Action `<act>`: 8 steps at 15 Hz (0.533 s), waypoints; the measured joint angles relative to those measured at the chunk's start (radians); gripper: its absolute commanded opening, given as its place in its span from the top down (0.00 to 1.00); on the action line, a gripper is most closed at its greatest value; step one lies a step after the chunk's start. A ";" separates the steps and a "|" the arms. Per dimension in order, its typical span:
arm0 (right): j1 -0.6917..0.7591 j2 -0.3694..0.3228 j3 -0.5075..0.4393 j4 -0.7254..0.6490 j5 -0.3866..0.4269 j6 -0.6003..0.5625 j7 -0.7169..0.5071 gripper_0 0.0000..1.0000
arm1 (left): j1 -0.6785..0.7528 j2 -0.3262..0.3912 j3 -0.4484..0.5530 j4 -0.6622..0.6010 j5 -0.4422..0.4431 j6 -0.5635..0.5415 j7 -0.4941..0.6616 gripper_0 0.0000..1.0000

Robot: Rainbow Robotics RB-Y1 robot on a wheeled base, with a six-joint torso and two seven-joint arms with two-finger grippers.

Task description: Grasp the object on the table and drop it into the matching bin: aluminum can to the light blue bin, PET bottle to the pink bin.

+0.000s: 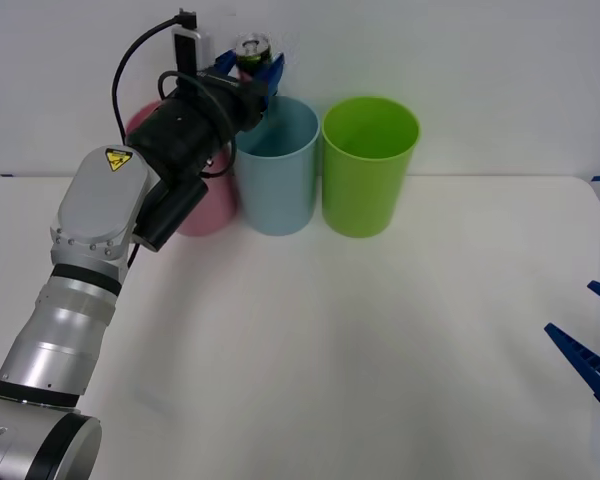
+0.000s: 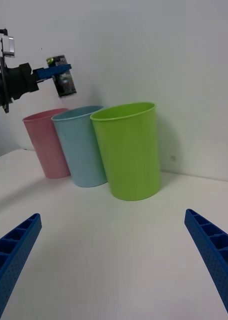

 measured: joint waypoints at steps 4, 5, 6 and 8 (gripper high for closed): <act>0.000 0.000 0.000 0.000 0.000 0.000 0.000 0.00 | 0.003 0.000 -0.001 0.000 0.015 -0.002 0.000 0.00; 0.000 0.000 0.000 0.000 0.000 0.000 0.000 0.00 | 0.005 0.000 0.000 0.000 0.021 -0.004 0.000 0.00; 0.000 0.000 0.000 0.000 0.000 0.000 0.000 0.00 | 0.007 0.001 0.000 0.000 0.026 -0.006 0.000 0.00; 0.000 0.000 0.000 0.000 0.000 0.000 0.000 0.00 | 0.014 0.004 0.000 0.000 0.042 -0.009 0.000 0.00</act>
